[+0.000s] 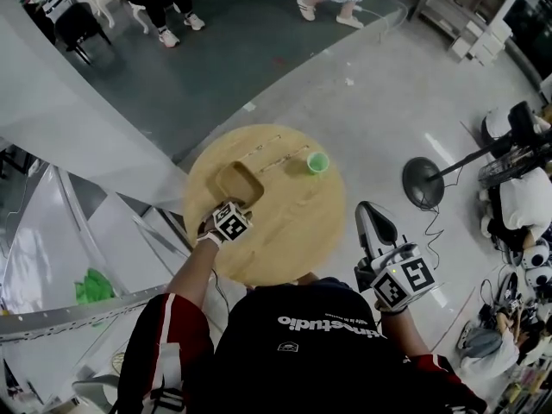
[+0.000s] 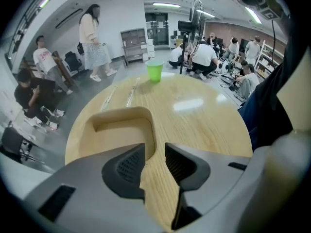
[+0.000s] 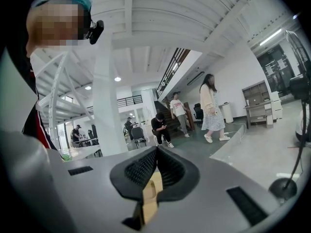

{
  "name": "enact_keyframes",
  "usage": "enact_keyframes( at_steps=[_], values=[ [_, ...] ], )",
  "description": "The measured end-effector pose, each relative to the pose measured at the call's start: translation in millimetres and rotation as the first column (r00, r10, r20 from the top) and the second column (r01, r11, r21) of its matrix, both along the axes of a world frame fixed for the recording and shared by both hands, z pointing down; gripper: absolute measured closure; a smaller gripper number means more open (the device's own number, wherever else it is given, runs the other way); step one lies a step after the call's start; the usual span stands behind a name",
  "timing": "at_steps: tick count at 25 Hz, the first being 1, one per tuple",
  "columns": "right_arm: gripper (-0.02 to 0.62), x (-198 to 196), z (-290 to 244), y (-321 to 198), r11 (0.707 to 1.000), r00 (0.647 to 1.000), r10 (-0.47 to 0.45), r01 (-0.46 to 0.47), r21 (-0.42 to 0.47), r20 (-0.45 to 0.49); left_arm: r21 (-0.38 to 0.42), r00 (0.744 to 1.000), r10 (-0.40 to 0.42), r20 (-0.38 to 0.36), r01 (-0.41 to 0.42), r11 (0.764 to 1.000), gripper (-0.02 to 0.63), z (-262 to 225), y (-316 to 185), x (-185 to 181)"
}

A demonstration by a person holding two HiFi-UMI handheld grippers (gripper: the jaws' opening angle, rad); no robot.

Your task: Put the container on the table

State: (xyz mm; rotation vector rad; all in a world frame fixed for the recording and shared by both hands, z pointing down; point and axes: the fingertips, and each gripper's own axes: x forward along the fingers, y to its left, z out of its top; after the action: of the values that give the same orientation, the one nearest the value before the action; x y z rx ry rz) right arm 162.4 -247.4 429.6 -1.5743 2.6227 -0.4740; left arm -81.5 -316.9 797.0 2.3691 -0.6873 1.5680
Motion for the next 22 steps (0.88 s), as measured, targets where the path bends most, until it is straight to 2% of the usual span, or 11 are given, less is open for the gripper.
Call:
enact_keyframes(
  at_steps=[5,9,12,16,19,22],
  values=[
    [0.581,-6,3,3,1.000,1.000,-0.015,0.015,-0.006,-0.010,0.080,0.987,-0.074,-0.145,0.086,0.993,0.466,-45,-1,4],
    [0.581,-16,-2,6,1.000,1.000,-0.022,0.022,0.008,-0.006,0.148,0.944,-0.122,-0.306,0.174,0.974,0.466,-100,-1,5],
    [0.581,-25,-10,10,0.999,0.999,-0.036,0.036,0.032,-0.006,0.209,0.900,-0.127,-0.417,0.231,0.950,0.468,-155,5,6],
    [0.581,-39,-25,15,0.997,0.999,-0.052,0.052,0.060,-0.008,0.264,0.819,-0.106,-0.564,0.301,0.916,0.474,-227,20,7],
    [0.581,-49,-33,20,0.994,0.998,-0.066,0.067,0.091,-0.011,0.306,0.757,-0.063,-0.650,0.337,0.890,0.490,-279,34,7],
    [0.581,-63,-41,26,0.991,0.998,-0.069,0.070,0.113,-0.011,0.359,0.707,-0.002,-0.708,0.361,0.861,0.516,-325,51,4]
  ],
)
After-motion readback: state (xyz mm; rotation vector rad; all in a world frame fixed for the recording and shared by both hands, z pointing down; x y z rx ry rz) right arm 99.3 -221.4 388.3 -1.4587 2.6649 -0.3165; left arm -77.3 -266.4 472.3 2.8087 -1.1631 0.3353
